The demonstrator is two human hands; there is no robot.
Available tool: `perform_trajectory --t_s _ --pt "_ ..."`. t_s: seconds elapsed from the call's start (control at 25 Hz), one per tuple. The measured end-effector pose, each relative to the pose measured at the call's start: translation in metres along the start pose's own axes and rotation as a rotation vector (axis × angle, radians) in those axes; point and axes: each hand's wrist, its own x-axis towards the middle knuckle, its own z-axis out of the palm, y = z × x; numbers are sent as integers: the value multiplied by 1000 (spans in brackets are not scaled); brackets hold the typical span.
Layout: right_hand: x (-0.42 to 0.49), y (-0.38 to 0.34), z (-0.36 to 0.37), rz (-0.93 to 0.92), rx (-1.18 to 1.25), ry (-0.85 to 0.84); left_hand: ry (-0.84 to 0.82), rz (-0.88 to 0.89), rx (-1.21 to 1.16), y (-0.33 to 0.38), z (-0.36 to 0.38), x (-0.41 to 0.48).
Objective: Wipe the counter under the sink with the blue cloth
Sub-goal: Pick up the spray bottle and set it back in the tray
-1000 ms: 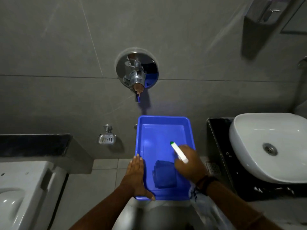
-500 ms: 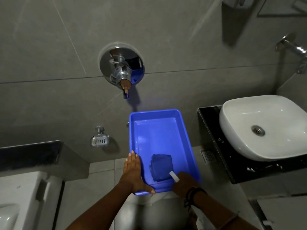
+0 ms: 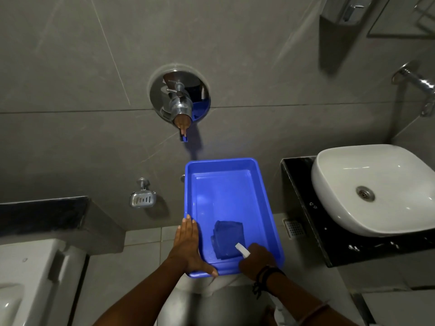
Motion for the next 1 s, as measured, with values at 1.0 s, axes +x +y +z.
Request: perform_trajectory --t_s 1.0 --pt "-8 -98 -164 -591 593 596 -2 -63 82 9 7 7"
